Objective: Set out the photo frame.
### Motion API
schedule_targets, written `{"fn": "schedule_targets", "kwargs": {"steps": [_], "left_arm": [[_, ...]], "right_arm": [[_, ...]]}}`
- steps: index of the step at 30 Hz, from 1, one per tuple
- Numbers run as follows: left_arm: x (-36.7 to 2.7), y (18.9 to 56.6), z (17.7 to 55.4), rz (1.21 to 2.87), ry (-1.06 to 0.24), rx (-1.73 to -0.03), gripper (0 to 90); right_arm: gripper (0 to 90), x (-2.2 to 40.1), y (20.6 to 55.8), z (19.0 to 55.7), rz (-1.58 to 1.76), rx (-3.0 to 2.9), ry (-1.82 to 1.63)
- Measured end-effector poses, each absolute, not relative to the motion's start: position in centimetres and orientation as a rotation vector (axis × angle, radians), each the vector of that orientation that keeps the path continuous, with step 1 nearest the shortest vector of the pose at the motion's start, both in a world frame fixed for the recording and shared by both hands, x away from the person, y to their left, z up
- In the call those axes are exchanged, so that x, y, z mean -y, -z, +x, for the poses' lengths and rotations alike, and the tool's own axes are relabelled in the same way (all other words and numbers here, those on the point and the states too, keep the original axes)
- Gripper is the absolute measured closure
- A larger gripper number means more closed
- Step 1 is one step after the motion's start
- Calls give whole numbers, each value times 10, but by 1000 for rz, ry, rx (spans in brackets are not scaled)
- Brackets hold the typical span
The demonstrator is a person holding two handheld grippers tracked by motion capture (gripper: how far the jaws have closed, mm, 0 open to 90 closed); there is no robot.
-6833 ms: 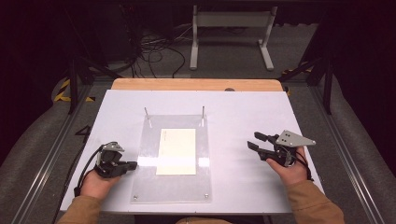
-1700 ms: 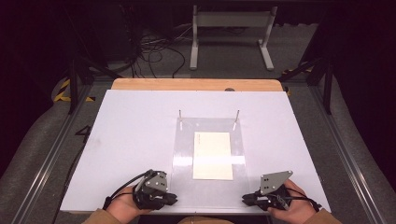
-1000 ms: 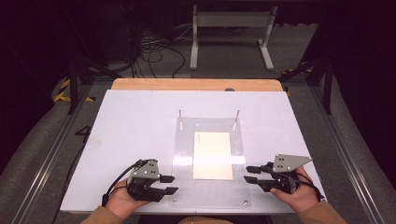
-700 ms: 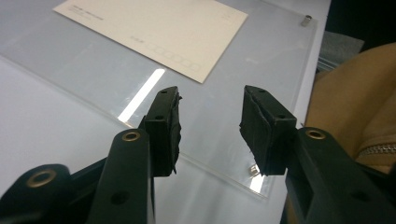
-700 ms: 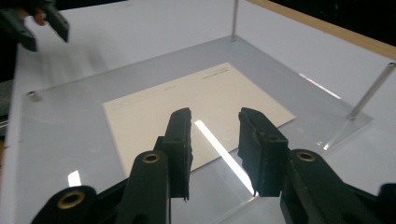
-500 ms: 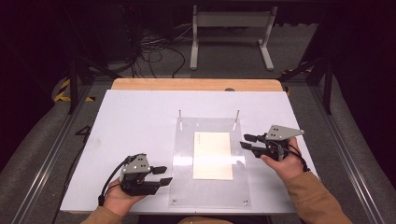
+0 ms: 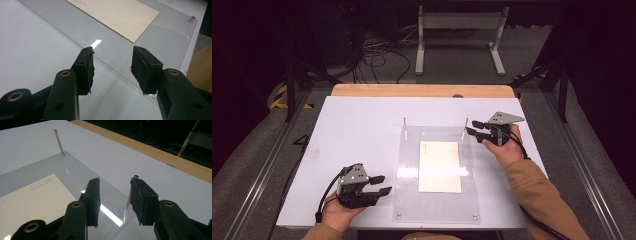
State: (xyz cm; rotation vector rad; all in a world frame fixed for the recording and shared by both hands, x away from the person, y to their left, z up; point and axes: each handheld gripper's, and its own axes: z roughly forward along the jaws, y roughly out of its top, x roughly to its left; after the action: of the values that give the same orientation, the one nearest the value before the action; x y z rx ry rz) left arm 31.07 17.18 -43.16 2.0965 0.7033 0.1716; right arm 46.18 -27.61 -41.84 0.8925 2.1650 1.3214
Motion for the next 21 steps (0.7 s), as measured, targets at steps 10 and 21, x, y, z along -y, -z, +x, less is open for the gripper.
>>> {"fn": "schedule_targets", "kwargs": {"steps": [10,21], "left_arm": [[-174,434,314,2079,-163,-725,520],[-172,435,315,2087,-154,-714,519]], "right_arm": [[678,278,434,487,966,-2147,-1297],[809,269,441,500,957,-2198,-1294]]}}
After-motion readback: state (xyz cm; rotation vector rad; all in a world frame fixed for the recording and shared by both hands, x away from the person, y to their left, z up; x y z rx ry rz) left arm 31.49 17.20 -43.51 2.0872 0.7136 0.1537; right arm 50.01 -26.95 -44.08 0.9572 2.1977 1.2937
